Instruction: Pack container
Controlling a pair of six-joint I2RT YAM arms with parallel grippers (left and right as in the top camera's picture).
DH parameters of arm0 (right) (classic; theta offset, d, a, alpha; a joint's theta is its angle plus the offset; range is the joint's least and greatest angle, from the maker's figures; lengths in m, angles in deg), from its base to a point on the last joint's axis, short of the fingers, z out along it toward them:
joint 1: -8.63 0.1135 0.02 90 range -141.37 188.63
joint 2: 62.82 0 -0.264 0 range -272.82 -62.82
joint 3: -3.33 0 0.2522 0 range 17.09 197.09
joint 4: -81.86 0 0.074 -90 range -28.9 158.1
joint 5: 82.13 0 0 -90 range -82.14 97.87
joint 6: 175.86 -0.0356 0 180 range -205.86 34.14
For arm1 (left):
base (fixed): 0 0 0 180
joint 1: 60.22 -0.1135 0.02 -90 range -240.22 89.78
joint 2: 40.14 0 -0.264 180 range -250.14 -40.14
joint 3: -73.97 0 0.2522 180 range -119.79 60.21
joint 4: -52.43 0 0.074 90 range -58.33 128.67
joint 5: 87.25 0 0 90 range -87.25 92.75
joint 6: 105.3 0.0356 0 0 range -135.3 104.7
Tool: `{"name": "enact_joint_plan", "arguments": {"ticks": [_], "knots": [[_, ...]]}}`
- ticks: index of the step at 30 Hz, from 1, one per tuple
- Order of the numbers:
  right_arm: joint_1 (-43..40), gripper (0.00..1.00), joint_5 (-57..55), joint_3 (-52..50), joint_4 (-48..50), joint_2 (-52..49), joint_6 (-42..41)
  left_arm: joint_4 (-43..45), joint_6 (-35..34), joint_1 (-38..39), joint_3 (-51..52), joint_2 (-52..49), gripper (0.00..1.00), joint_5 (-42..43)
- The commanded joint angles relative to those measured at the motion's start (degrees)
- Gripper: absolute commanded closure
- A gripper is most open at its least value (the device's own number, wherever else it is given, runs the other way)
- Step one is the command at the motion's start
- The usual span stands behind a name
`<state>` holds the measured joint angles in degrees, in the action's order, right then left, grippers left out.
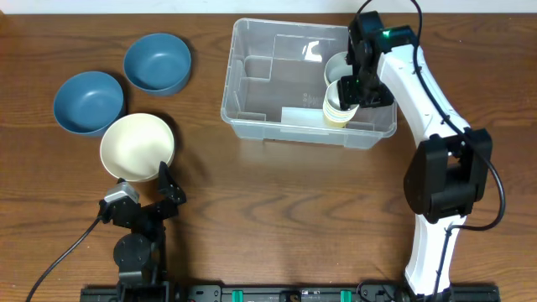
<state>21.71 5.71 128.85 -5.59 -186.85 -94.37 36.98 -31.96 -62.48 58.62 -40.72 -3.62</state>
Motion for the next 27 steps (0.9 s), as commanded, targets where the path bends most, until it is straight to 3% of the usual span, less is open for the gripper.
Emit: {"name": "enact_joint_plan", "arguments": {"ticks": [1,10,17,27], "knots": [[0.4,0.29,-0.6,4.8,-1.9,0.0,0.5,-1.9,0.5,-0.3,1.3,0.3,0.02,-0.7],[0.5,0.22,1.6,20.8,-12.3,0.0,0.4,-1.9,0.5,-0.3,1.3,0.3,0.02,-0.7],[-2.3,0.01,-1.8,34.6,-18.5,0.0,-1.8,-1.9,0.5,-0.3,1.3,0.3,0.02,-0.7],[-15.5,0.01,-5.4,40.1,-16.8,0.0,-5.1,-1.9,0.5,-0.3,1.3,0.3,0.02,-0.7]]}}
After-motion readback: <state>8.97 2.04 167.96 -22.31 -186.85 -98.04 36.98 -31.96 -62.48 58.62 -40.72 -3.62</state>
